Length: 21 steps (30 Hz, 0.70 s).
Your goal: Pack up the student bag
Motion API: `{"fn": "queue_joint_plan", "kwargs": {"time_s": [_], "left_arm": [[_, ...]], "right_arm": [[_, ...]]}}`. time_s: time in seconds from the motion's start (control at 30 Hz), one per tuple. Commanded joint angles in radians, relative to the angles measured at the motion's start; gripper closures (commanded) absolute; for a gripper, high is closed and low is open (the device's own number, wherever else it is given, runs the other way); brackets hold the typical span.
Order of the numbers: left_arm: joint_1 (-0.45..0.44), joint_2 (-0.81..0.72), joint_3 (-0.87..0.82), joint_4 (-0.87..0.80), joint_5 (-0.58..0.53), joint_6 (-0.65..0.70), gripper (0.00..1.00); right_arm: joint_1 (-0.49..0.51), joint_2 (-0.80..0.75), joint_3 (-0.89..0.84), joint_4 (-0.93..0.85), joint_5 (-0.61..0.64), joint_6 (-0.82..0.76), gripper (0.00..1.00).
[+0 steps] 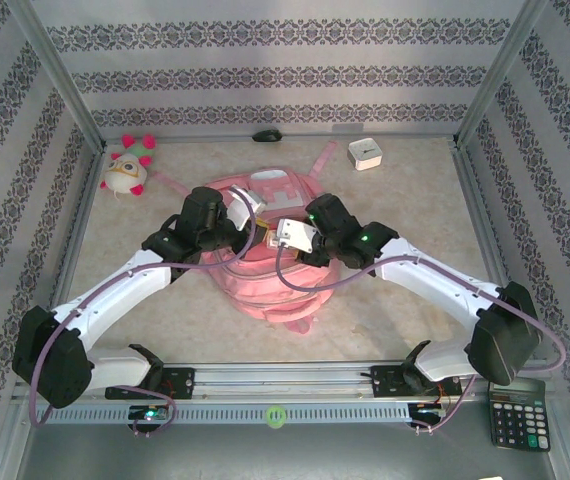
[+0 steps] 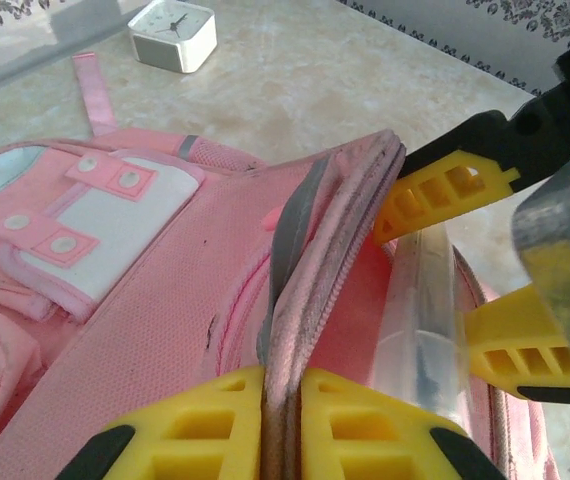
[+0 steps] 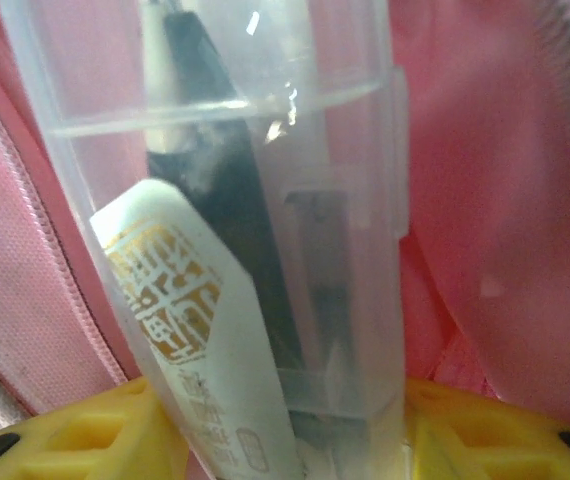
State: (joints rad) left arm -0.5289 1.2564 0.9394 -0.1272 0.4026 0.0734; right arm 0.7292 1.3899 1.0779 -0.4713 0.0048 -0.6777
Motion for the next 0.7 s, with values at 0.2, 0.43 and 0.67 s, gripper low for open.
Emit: {"fn": "queue_joint_plan", "kwargs": {"time_s": [0.2,0.43,0.67], "left_arm": [[-0.004,-0.083,0.035,0.068,0.023,0.011,0.87],[-0.003,-0.081,0.026,0.087,0.033,0.0,0.87],[-0.004,-0.076,0.023,0.093,0.044,-0.004,0.87]], "right_arm": [[-0.007,0.039,0.059,-0.039,0.031,0.035,0.42],[-0.026,-0.118,0.006,-0.002,-0.058,0.225,0.31],[-0.096,-0.324,-0.172,0.019,-0.139,0.719,0.35]]}}
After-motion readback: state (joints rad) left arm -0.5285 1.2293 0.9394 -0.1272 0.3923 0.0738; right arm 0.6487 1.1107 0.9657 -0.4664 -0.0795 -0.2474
